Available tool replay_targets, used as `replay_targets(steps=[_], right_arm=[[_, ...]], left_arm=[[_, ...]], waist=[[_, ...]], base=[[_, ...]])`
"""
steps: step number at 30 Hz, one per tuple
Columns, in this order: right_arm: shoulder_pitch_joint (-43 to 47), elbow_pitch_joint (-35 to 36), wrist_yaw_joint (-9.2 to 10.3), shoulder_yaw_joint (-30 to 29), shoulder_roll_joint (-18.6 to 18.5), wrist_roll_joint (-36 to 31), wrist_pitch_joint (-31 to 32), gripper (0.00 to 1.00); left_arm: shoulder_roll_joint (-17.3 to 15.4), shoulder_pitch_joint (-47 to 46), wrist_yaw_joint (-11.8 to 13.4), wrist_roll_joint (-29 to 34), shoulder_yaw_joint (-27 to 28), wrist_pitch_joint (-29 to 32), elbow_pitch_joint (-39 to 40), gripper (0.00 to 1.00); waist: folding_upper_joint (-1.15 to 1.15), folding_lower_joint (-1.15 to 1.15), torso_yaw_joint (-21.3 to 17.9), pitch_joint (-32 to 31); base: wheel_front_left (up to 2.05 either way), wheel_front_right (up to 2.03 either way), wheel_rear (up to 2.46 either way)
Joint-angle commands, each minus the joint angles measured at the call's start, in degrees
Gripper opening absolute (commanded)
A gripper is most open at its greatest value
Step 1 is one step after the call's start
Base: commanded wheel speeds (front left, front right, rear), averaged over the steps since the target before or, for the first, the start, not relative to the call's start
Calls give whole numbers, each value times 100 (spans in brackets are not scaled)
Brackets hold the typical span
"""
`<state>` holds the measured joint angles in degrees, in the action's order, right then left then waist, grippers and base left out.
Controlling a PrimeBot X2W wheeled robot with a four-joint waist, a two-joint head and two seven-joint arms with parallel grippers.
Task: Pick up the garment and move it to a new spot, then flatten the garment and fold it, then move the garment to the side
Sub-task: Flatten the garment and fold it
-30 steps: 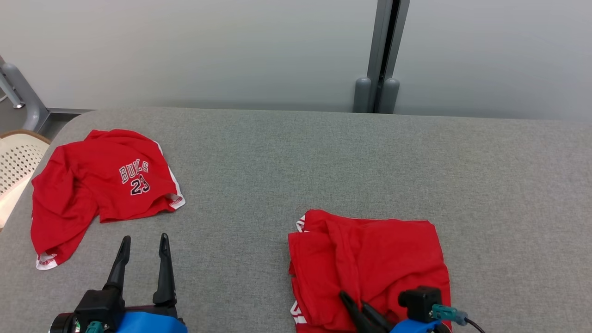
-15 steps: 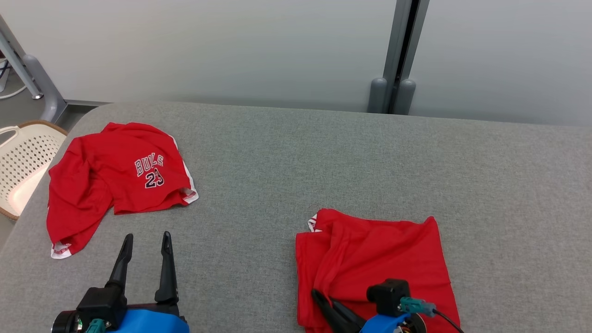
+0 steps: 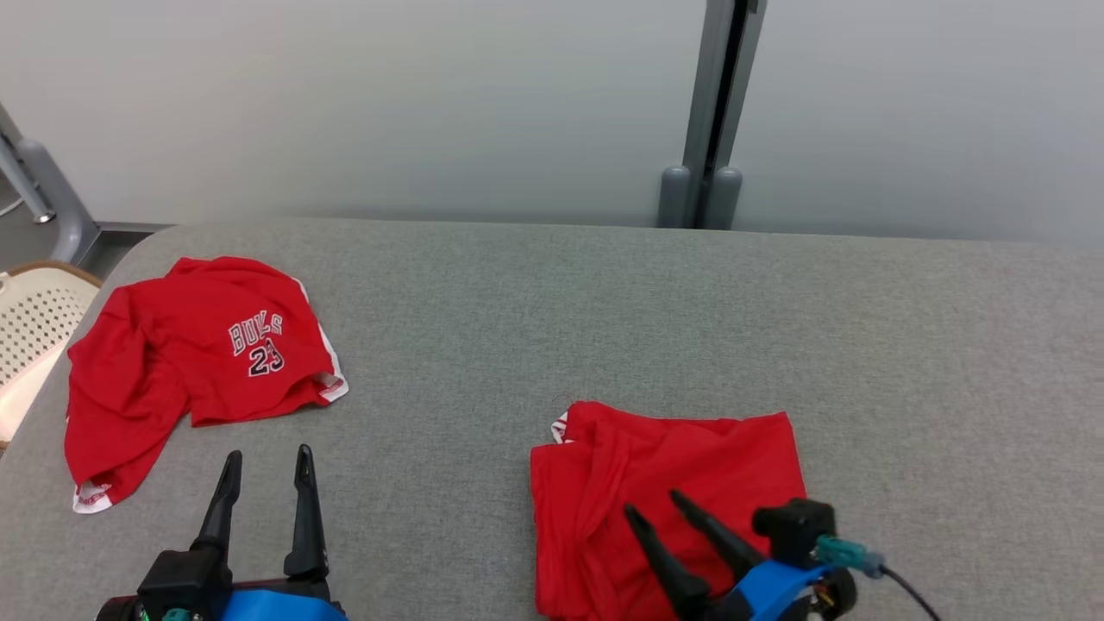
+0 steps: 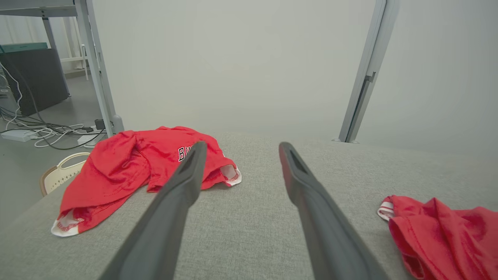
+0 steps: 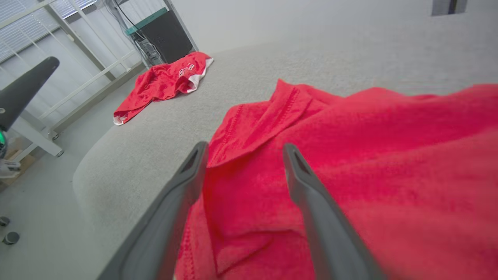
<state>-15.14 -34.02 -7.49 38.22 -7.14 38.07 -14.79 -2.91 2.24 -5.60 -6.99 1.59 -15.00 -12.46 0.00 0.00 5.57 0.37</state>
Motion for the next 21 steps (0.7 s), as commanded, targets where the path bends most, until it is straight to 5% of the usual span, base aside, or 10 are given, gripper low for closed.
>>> replay_targets(steps=[1,9,21], right_arm=[[70,125,-1,-259,-101,-107,-42,100],[593,1355,-1,-2216,-161,-1162,-38,100],[1459,2222,-1,-3572,172,-2192,-40,100]], left_arm=[[3,66,22,-7,35,-27,33,100],[4,110,59,59,73,-27,114,100],[-7,153,10,153,82,-27,175,100]], waist=[[0,0,-115,-77],[0,0,-484,-190],[0,0,-729,-356]], base=[[0,0,0],[0,0,0],[0,0,0]])
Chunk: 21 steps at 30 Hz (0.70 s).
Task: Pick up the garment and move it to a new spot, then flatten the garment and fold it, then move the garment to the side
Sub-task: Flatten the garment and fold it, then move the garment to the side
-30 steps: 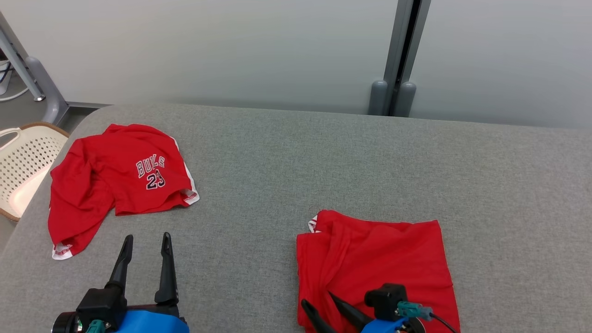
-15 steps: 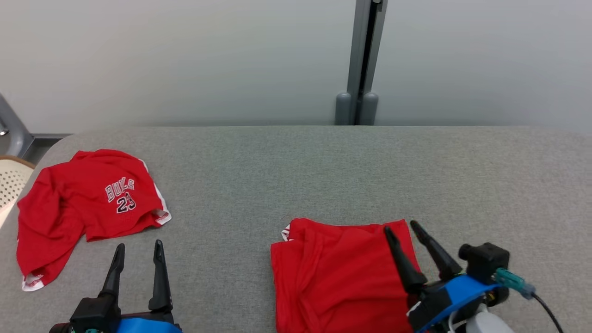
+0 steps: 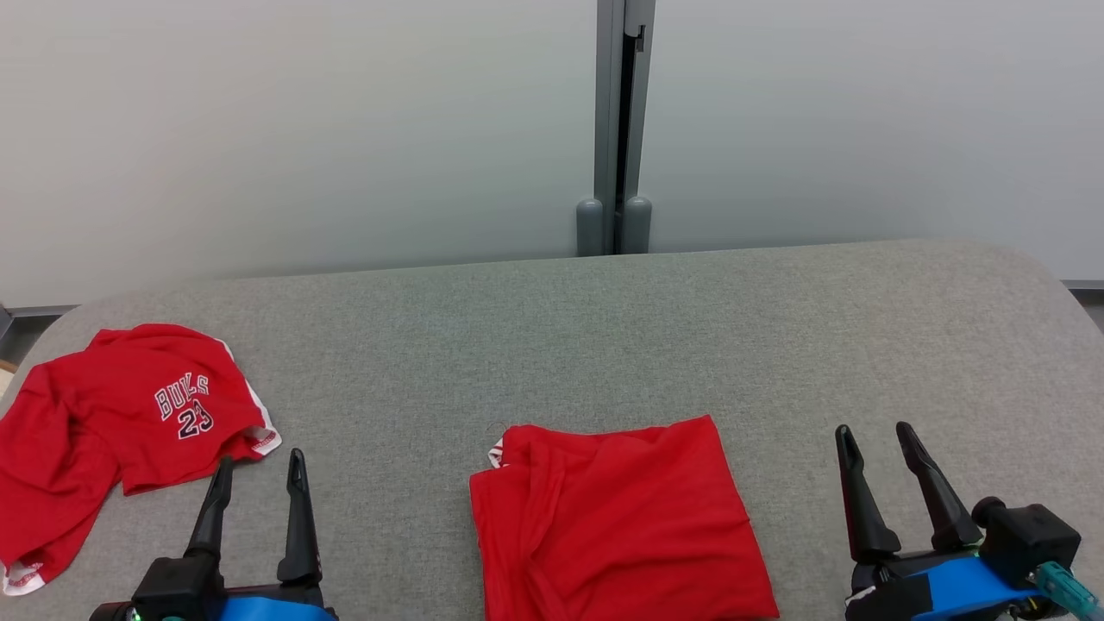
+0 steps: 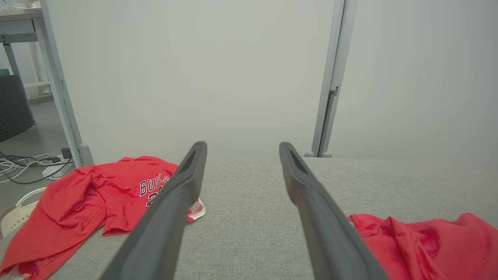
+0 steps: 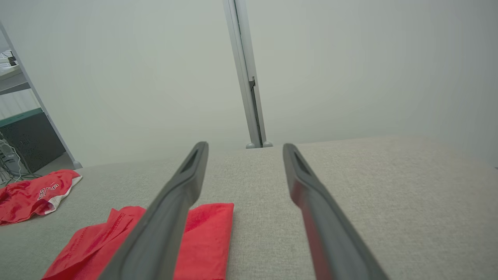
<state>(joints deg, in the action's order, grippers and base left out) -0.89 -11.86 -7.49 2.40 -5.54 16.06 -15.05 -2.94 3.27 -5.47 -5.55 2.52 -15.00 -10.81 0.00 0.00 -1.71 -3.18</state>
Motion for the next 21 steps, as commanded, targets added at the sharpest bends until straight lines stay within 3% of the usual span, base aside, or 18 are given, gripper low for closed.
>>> replay_targets(steps=[1,21], right_arm=[[87,36,-1,-26,42,-39,-15,100],[398,283,-1,-255,248,-396,284,100]], left_arm=[[-9,60,-13,-19,-26,-27,-17,100],[-128,143,-27,-64,-77,-27,-117,100]], waist=[[0,0,-8,-11],[0,0,51,-93]], base=[[0,0,0],[0,0,0]])
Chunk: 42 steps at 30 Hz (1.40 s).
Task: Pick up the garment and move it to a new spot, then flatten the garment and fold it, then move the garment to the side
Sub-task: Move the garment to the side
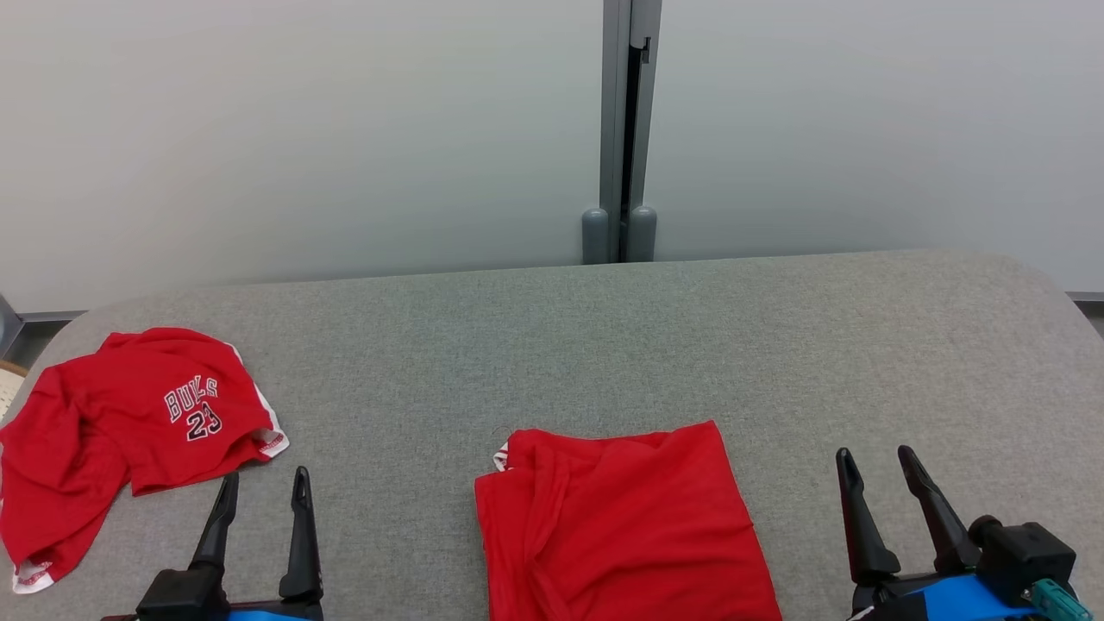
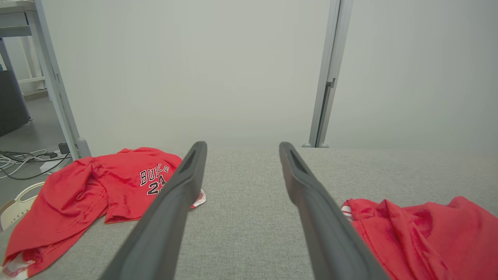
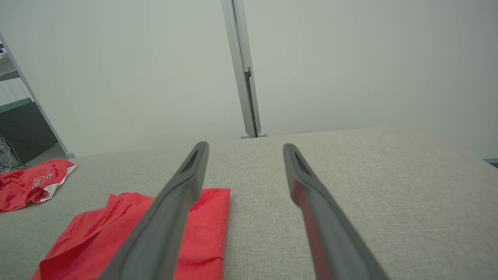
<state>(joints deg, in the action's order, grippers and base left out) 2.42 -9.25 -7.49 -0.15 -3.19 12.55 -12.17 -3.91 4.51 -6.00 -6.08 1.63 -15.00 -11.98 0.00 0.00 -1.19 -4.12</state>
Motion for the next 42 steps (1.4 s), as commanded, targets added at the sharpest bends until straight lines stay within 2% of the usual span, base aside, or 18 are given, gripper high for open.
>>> replay_targets(steps=[1,14,25,31,42], right_arm=[[61,27,-1,-3,15,-46,8,100],[6,-71,-1,-27,27,-42,58,100],[-771,-361,-1,288,-139,-163,304,100],[-1175,-877,-1,493,-235,-86,401,100],[-1506,-2231,-1,713,-279,228,420,100]], left_arm=[[-34,21,27,-15,12,-27,-1,100],[-54,-36,42,-28,15,-27,-19,100],[-52,-169,55,-29,-24,-27,15,100],[-36,-212,65,-33,-59,-27,24,100],[-18,-400,45,-41,-122,-27,14,100]], waist=[[0,0,1,1],[0,0,37,32],[0,0,191,201],[0,0,349,330],[0,0,659,709]], base=[[0,0,0],[0,0,0],[0,0,0],[0,0,0],[0,0,0]])
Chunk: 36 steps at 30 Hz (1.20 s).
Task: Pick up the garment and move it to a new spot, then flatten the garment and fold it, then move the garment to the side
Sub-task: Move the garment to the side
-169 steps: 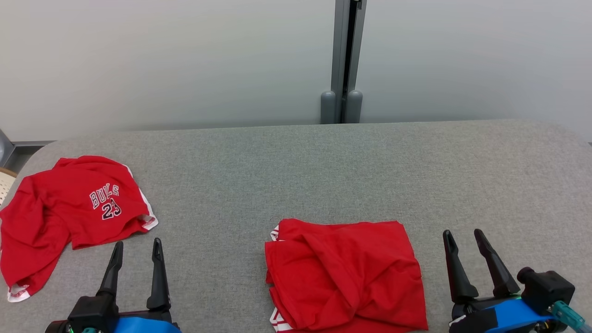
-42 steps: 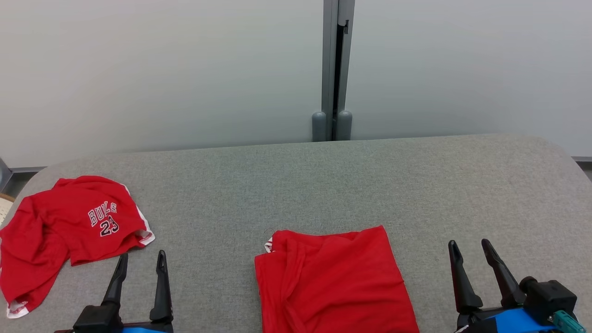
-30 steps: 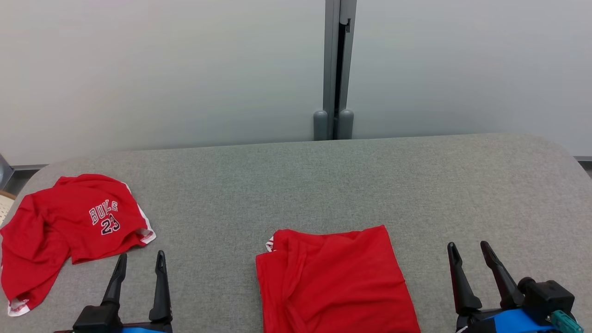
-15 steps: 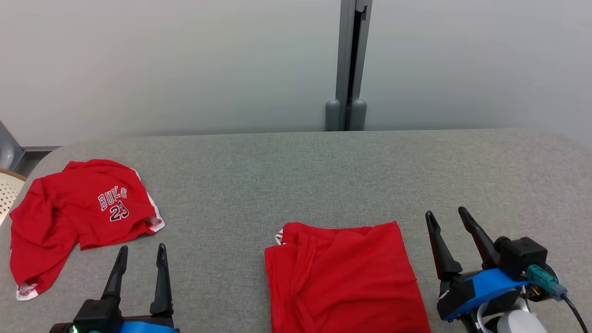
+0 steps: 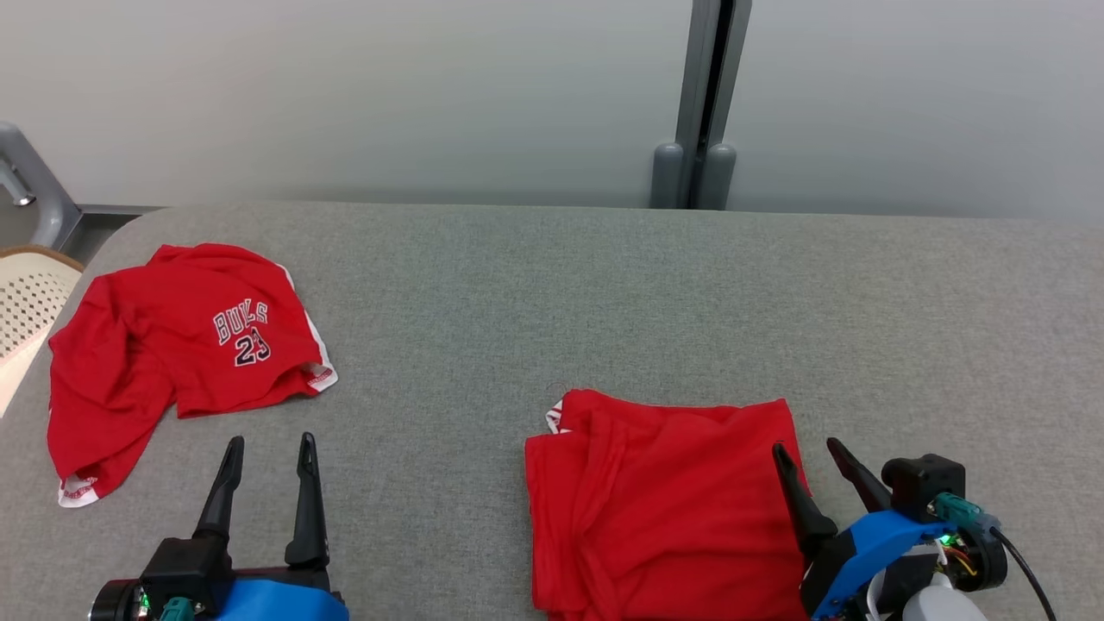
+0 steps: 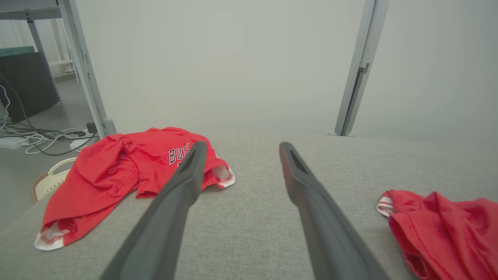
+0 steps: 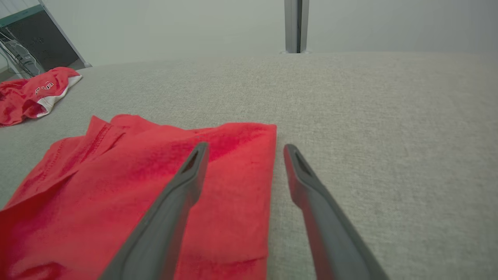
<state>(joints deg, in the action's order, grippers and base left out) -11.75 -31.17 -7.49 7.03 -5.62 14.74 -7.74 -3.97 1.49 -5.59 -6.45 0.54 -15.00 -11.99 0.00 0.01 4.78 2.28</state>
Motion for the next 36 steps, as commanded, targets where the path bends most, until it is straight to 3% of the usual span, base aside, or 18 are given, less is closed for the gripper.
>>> replay_targets(steps=[1,17,18,19,27,36], right_arm=[[-119,-151,-1,5,-34,11,-46,100],[-108,-1342,-1,372,112,360,-230,100],[-128,-1359,-1,436,126,396,-237,24],[-162,-1344,-1,479,132,439,-276,0],[-584,-1254,3,422,-206,632,-546,0],[-888,-1062,2,-84,-755,706,-675,0]], left_arm=[[-8,-116,3,-6,-12,-27,14,100],[14,-227,-18,-9,3,-27,-48,100],[18,-232,-17,-14,-3,-27,-51,100],[22,-241,-17,-22,-8,-27,-54,100],[52,-251,2,-66,4,-26,32,100],[82,-449,4,-99,-23,-27,200,100]], waist=[[0,-1,81,98],[0,-1,193,265],[0,-1,186,266],[0,-1,177,266],[0,-1,41,380],[0,-1,-544,917]], base=[[0,0,0],[0,0,0],[0,0,0],[0,0,0],[0,0,0],[0,0,0]])
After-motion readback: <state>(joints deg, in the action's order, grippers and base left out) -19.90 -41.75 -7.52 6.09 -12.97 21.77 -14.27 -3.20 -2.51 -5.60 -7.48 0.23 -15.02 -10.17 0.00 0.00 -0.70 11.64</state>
